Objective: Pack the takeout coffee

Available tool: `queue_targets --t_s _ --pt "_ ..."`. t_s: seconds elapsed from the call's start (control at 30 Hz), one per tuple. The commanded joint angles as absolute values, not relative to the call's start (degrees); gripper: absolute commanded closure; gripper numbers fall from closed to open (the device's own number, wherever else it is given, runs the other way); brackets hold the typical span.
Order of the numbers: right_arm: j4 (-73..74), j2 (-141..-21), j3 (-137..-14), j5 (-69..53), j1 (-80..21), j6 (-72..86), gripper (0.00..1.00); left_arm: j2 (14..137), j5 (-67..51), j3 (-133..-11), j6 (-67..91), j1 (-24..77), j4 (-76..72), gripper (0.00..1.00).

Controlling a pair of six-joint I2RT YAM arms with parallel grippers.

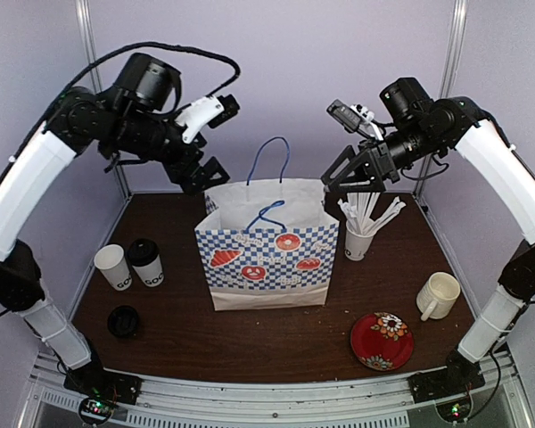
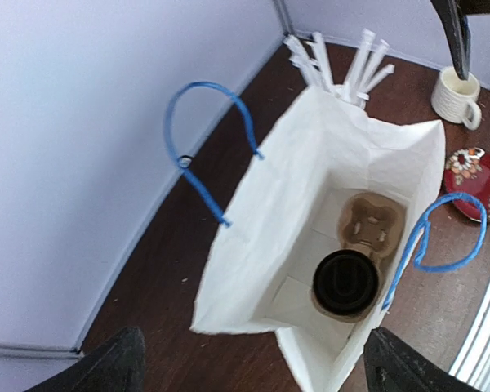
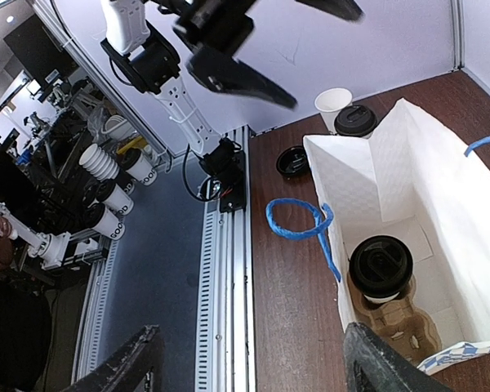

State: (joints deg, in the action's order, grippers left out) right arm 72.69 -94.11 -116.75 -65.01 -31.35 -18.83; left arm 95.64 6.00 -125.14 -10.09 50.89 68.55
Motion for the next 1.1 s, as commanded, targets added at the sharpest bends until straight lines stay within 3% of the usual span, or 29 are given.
queue_targets --t_s 0.0,0.07,0.17,0.37,1.07 --pt "73.77 -92.97 -117.04 -63.38 -31.03 -21.04 0.21 86.77 24.49 -118.95 -4.82 49.71 68.86 0.02" --pt "74.54 -92.90 -117.26 -62.50 -31.03 -22.14 0.20 86.12 27.66 -117.62 2.18 44.41 75.50 0.03" --pt "76.82 -92.71 -118.19 -60.71 -31.03 -25.34 0.17 85.10 23.35 -111.18 9.78 34.99 83.19 0.02" --pt "77.92 -92.77 -119.52 -57.55 -30.96 -26.72 0.15 85.78 9.68 -95.04 13.26 22.99 81.95 0.02" --pt "78.16 -92.24 -117.24 -57.14 -30.95 -27.33 0.14 99.34 4.15 -89.58 13.81 14.68 73.33 0.03"
